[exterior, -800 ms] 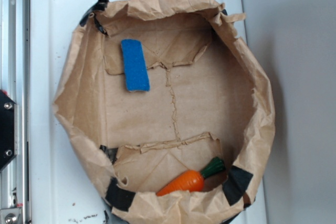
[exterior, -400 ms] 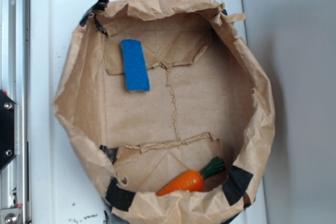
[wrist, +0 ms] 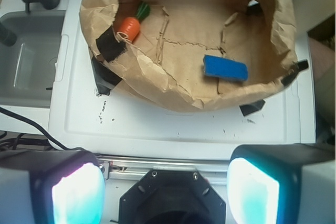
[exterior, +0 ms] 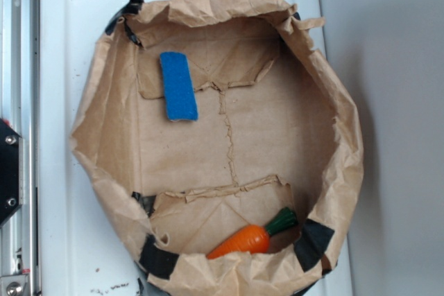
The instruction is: Grab the blue sponge.
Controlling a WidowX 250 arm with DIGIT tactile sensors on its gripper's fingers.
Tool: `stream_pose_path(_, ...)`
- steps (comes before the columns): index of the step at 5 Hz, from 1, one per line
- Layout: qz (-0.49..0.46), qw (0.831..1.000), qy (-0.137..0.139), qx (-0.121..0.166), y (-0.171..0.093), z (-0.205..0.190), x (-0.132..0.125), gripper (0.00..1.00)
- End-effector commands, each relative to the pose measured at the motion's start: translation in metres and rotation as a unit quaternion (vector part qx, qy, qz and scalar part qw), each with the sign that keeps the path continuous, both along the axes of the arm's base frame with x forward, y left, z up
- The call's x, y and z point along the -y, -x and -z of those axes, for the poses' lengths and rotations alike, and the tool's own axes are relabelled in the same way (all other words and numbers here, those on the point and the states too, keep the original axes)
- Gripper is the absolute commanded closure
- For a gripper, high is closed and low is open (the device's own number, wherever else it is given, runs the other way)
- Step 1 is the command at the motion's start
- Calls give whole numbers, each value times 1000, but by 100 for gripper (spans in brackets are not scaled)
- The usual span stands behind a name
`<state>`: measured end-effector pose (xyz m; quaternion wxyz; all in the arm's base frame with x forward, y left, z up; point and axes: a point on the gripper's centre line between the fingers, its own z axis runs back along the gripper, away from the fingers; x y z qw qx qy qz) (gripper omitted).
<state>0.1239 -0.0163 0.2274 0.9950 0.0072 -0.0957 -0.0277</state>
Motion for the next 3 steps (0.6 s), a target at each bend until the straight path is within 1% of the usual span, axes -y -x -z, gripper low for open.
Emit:
stream_pose_path(1, -15, 1000, -3, -20, -18, 4, -24, 0)
stream_pose_path(2, -61, 998, 5, -35, -37, 7, -30, 0)
stream_pose_path(3, -85, 995, 5, -49, -41, 13, -41, 0)
